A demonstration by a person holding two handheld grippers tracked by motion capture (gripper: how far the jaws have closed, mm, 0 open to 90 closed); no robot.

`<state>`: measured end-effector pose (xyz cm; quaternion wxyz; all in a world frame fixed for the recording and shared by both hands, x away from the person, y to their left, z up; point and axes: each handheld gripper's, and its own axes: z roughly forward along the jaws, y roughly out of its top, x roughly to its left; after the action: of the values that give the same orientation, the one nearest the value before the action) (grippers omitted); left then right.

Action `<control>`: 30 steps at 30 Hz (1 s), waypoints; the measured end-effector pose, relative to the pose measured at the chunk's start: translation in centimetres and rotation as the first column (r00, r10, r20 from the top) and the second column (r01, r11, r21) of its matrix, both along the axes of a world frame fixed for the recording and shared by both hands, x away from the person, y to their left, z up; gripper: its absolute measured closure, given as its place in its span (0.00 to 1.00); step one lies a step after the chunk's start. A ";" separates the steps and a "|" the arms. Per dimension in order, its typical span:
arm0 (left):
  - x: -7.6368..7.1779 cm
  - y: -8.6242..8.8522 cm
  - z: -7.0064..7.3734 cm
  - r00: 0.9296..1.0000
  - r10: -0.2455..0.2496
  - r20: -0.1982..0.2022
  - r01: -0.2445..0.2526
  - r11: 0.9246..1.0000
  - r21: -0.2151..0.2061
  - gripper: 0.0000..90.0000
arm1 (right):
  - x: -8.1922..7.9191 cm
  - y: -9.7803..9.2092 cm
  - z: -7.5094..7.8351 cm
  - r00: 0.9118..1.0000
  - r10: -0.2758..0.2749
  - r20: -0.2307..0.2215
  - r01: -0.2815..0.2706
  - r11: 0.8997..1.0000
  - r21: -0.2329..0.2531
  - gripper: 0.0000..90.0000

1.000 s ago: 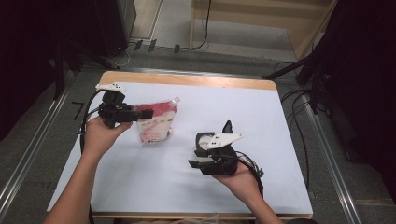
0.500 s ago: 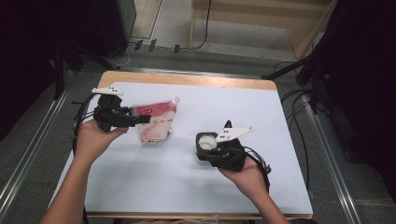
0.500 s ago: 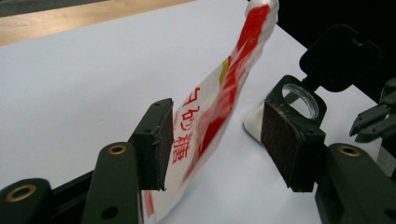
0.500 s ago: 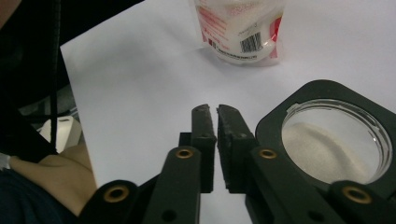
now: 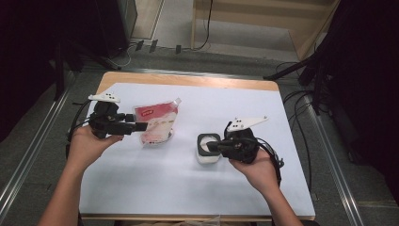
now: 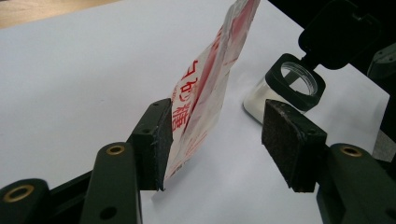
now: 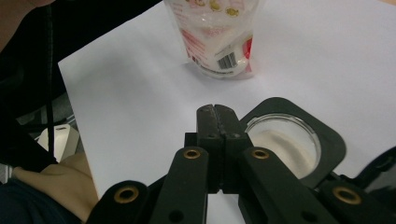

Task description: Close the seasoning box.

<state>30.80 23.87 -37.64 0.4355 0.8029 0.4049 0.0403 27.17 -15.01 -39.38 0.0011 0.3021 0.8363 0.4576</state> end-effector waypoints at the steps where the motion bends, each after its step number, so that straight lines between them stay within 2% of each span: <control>1: -0.1 0.1 0.0 1.000 0.001 -0.004 -0.001 1.000 -0.008 0.49 | 0.1 -0.2 0.2 1.000 0.000 0.007 0.000 1.000 0.000 1.00; 2: -0.1 0.3 -0.1 1.000 -0.004 0.006 0.004 1.000 -0.003 0.49 | 0.1 -0.4 0.4 1.000 0.001 0.013 -0.001 1.000 0.000 1.00; 7: -0.5 1.0 -0.5 1.000 0.003 -0.006 -0.003 1.000 -0.012 0.49 | 0.4 -1.6 1.3 0.999 -0.022 0.024 0.023 1.000 -0.003 1.00; 13: -0.6 1.5 -0.7 1.000 0.026 0.015 -0.025 0.999 -0.019 0.49 | 0.7 -3.5 2.3 0.997 -0.072 0.037 0.071 0.997 0.006 1.00; 20: -0.7 2.2 -0.8 0.999 0.032 0.025 -0.032 0.999 -0.009 0.48 | 0.9 -6.2 3.1 0.987 -0.148 0.060 0.146 0.989 0.030 1.00; 25: -0.7 2.7 -1.3 0.999 0.050 0.023 -0.050 0.999 -0.001 0.47 | 1.5 -7.5 2.7 0.977 -0.203 0.059 0.202 0.979 0.023 1.00; 28: -0.8 3.0 -1.5 0.998 0.055 0.018 -0.055 0.998 -0.005 0.46 | 2.0 -7.8 1.7 0.973 -0.226 0.043 0.225 0.974 0.016 1.00; 30: -0.9 3.1 -1.6 0.998 0.062 0.012 -0.062 0.998 0.011 0.46 | 2.3 -7.7 0.9 0.973 -0.231 0.031 0.231 0.973 0.002 1.00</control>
<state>29.87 27.02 -39.22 0.4321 0.7922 0.4267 0.0607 29.43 -22.75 -38.47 0.0673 0.3900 0.7959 0.4582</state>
